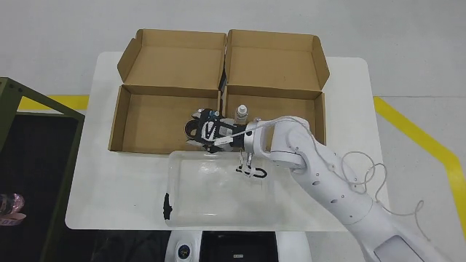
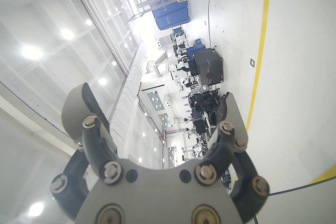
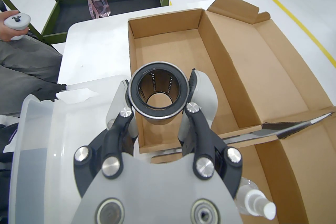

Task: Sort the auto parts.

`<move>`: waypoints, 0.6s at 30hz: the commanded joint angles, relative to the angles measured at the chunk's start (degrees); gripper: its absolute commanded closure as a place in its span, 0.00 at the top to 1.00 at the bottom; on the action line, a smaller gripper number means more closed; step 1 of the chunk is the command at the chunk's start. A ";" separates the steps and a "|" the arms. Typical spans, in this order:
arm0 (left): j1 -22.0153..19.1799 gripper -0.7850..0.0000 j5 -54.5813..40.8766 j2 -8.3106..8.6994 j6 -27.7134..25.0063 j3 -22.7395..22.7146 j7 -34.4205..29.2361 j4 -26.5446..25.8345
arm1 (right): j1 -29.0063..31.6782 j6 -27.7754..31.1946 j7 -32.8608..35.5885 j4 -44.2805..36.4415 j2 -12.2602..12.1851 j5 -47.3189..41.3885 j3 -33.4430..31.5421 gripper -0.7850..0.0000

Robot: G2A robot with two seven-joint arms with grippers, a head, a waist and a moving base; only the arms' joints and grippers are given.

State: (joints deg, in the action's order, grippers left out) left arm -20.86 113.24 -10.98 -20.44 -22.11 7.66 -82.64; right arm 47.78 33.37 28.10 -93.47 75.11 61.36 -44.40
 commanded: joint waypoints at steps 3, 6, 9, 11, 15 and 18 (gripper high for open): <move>0.00 1.00 0.00 0.00 0.00 0.00 0.00 0.00 | -2.44 -1.24 0.27 3.12 0.98 1.24 2.15 0.00; 0.00 1.00 0.00 0.00 0.00 0.00 0.00 0.00 | -3.89 -1.86 0.68 5.04 1.64 2.54 3.60 0.00; 0.00 1.00 0.00 0.00 0.00 0.00 0.00 0.00 | -5.07 -2.16 0.92 6.61 2.25 3.62 4.88 0.00; 0.00 1.00 0.00 0.00 0.00 0.00 0.00 0.00 | -5.71 -2.31 1.16 7.48 2.63 4.36 5.65 0.00; 0.00 1.00 0.00 0.00 0.00 0.00 0.00 0.00 | -6.65 -2.14 1.43 9.39 3.33 5.53 7.07 0.00; 0.00 1.00 0.00 0.00 0.00 0.00 0.00 0.00 | -7.28 -1.98 1.86 10.73 3.81 6.25 7.93 0.00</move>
State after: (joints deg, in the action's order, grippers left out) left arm -20.86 113.24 -10.98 -20.44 -22.11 7.66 -82.64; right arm 40.71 31.35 29.78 -83.22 78.77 67.39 -36.74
